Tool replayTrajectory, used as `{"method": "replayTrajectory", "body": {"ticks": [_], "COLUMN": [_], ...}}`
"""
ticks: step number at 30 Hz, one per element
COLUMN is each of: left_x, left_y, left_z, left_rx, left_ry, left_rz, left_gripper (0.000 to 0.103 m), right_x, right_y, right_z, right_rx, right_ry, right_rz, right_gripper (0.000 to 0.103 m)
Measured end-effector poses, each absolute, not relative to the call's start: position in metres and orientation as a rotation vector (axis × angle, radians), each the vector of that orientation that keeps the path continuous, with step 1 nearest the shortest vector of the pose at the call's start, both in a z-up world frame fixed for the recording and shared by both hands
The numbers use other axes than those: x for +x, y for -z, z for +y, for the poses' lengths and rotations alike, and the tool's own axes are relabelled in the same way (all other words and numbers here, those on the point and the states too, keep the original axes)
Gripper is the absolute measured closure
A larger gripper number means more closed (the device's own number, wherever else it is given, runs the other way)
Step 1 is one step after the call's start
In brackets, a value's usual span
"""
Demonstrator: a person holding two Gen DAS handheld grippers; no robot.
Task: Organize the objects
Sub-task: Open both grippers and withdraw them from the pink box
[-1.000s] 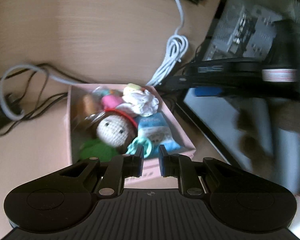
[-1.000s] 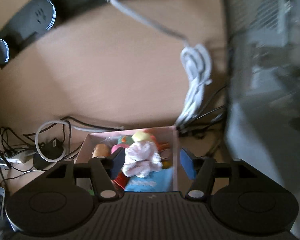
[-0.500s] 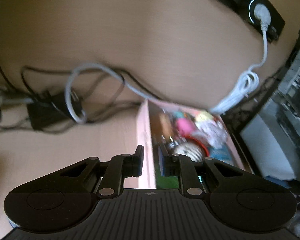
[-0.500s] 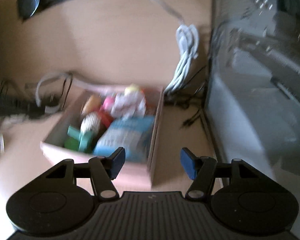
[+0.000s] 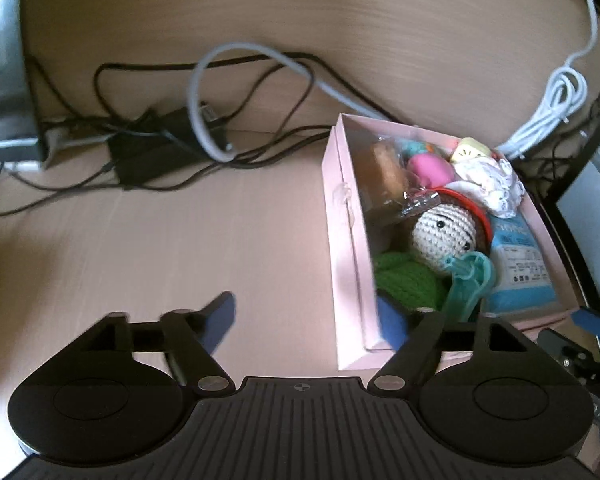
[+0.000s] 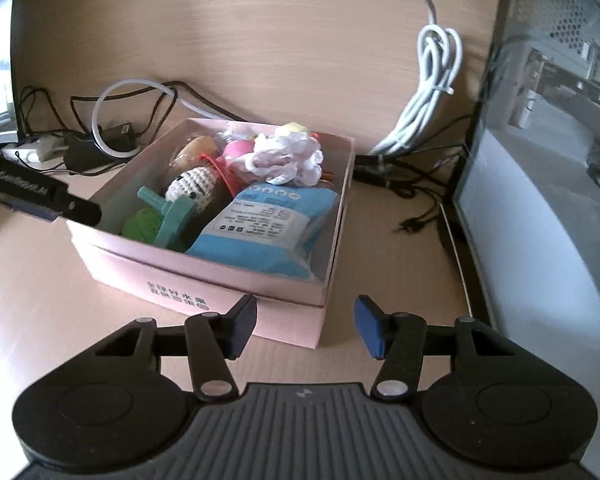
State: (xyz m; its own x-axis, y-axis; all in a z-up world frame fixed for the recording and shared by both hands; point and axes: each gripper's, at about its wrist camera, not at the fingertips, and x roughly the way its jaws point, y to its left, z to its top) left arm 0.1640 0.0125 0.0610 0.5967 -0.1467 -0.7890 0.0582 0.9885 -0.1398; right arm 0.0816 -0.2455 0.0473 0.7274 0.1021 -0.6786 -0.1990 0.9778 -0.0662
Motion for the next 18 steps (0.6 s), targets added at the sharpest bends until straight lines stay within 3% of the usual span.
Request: {"method": "replayTrajectory", "body": {"ticks": [1, 2, 13, 18], "left_x": [0.165, 0.167, 0.194, 0.168], "left_y": [-0.059, -0.058, -0.052, -0.079], "left_z": [0.015, 0.019, 0.043, 0.048], "left_rx": [-0.104, -0.109, -0.078, -0.084], "left_ry": [0.110, 0.104, 0.127, 0.124], "left_rz": [0.926, 0.923, 0.858, 0.769], "left_gripper": [0.005, 0.004, 0.001, 0.001], "right_x": [0.084, 0.087, 0.103, 0.100], "right_y": [-0.046, -0.046, -0.042, -0.038], "right_z": [-0.243, -0.242, -0.220, -0.220], "right_rx": [-0.141, -0.142, -0.191, -0.221], "right_ry": [-0.164, -0.163, -0.165, -0.092], "right_rz": [0.735, 0.737, 0.722, 0.728], "right_gripper": [0.049, 0.049, 0.049, 0.049]}}
